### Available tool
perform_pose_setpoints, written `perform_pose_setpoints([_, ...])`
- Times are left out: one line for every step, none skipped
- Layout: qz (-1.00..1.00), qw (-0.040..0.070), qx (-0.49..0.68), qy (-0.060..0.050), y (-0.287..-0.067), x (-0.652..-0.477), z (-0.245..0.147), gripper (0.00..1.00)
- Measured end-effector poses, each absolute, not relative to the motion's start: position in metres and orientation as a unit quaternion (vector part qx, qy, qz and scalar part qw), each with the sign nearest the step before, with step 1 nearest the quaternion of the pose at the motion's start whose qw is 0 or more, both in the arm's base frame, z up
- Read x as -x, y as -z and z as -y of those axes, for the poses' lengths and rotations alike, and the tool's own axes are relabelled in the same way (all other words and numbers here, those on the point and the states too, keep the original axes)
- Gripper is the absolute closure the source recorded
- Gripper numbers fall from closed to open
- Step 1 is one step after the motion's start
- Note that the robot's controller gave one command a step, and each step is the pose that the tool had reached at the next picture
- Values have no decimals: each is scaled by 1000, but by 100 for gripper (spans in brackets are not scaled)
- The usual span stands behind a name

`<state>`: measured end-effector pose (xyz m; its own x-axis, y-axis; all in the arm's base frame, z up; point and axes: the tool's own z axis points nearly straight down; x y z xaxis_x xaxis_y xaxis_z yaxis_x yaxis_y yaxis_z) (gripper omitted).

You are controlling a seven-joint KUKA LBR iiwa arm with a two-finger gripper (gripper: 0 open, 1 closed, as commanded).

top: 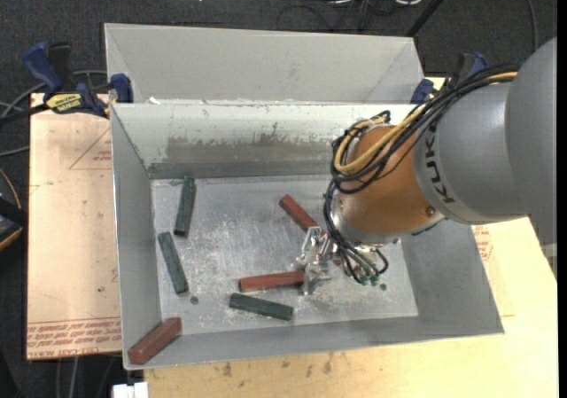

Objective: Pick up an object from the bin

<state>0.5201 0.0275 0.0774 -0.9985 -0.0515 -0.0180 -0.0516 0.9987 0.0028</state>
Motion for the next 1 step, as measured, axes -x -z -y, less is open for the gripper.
perform_pose_setpoints([-1000,5,31,0,-243,-539,-29,100])
